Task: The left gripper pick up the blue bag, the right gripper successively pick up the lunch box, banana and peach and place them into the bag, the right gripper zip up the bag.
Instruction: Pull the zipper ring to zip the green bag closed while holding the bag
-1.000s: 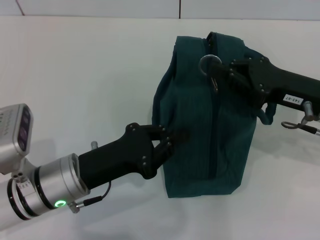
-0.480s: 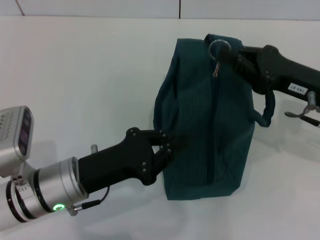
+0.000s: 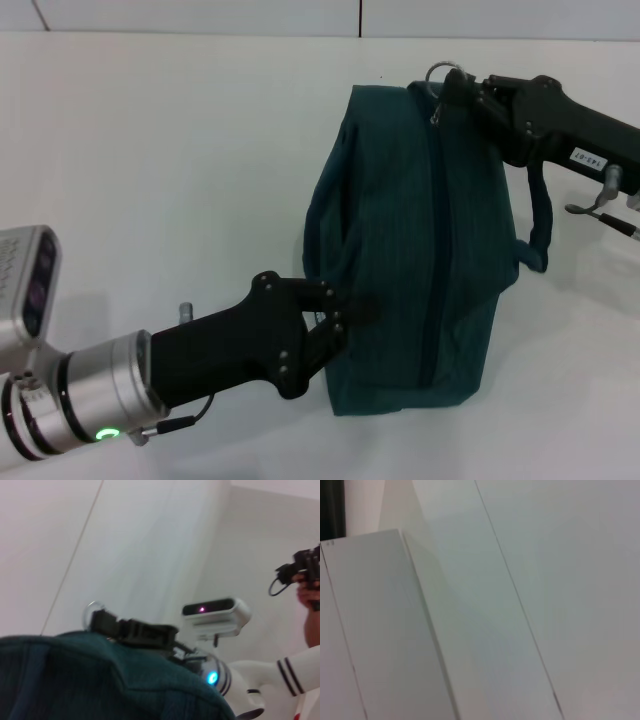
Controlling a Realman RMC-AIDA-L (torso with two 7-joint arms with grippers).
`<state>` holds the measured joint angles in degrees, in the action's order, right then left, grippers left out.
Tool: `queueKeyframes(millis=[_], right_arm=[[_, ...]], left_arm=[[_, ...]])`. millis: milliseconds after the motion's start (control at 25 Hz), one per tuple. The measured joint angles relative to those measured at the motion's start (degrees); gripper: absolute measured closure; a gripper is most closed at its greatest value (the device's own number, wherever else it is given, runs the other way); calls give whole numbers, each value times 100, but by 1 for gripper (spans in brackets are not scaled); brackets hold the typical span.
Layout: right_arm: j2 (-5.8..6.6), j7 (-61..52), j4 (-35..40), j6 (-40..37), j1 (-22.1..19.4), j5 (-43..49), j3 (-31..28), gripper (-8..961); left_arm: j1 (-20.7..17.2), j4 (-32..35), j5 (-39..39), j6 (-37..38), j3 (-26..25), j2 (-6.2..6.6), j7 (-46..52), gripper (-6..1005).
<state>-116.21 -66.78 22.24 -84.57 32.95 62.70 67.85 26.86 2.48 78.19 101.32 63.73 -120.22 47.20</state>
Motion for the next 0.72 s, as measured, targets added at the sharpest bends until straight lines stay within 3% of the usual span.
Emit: queueKeyframes(millis=[480, 720], right_arm=[[12, 367, -9, 401, -99, -241, -8, 896], [5, 852, -10, 160, -424, -254, 45, 894]], left_arm=[[-352, 399, 29, 329, -12, 71, -62, 942], [-374, 402, -192, 319, -70, 96, -22, 943]])
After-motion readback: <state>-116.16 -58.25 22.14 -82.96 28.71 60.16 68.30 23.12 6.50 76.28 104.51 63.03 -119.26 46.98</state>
